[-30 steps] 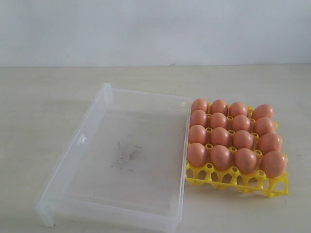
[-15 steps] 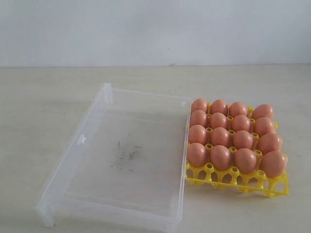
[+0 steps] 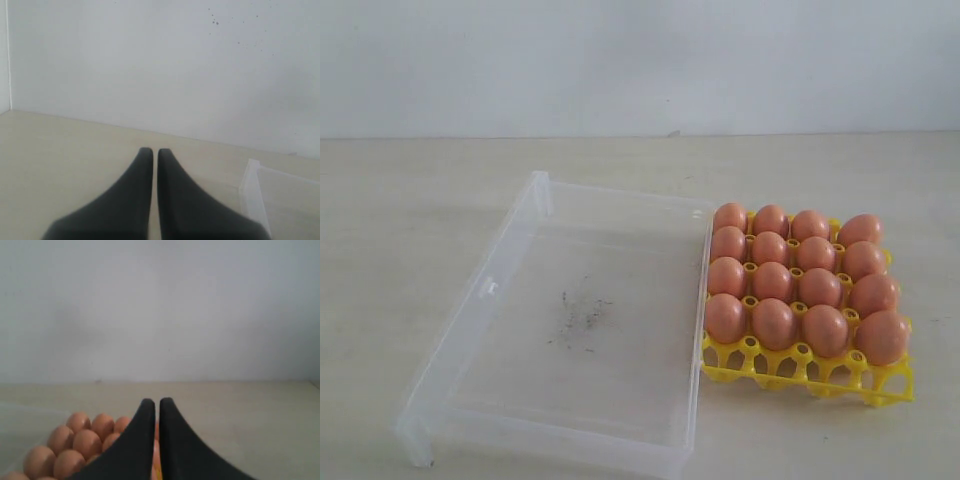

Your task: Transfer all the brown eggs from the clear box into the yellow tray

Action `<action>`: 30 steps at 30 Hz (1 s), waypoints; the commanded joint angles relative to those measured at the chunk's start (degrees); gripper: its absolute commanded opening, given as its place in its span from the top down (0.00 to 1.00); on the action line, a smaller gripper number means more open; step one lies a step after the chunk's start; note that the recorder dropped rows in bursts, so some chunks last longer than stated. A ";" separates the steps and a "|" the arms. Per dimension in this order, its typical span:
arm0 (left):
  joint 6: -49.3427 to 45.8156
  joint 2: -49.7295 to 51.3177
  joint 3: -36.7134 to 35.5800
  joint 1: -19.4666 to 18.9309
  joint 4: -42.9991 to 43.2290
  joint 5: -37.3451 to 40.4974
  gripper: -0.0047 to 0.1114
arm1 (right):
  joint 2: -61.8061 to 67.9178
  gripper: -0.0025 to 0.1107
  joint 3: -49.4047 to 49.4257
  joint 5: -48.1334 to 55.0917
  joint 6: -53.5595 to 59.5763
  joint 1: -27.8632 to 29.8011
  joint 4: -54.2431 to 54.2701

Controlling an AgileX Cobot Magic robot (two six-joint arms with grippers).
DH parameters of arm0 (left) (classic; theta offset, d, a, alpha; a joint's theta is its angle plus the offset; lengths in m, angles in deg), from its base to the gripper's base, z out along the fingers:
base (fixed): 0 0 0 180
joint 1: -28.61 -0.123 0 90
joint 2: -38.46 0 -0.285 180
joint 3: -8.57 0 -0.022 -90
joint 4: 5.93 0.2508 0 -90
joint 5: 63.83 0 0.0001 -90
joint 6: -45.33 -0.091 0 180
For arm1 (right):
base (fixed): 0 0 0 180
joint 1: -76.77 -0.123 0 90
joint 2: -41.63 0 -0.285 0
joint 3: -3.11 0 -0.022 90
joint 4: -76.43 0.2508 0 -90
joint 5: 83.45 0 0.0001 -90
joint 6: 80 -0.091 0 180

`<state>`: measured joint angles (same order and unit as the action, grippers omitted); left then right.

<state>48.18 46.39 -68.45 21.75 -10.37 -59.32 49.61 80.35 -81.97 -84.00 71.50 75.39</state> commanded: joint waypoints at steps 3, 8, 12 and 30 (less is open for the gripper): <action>0.51 -0.14 -0.20 0.10 -0.51 -0.14 0.93 | -0.20 0.97 -0.02 4.88 7.32 0.16 -1.19; 0.51 -0.14 -0.20 0.10 -0.51 -0.14 0.93 | -0.20 0.97 -0.02 6.52 2.50 0.16 0.24; 0.51 -0.14 -0.20 0.10 -0.51 -0.14 0.93 | -0.20 0.97 -0.02 6.90 -0.82 0.16 0.49; 0.51 -0.14 -0.20 0.10 -0.51 -0.14 0.93 | -0.20 0.97 -0.02 6.90 -0.82 0.16 0.49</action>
<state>48.18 46.39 -68.45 21.75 -10.37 -59.32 49.61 80.35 -74.99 -84.72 71.50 75.67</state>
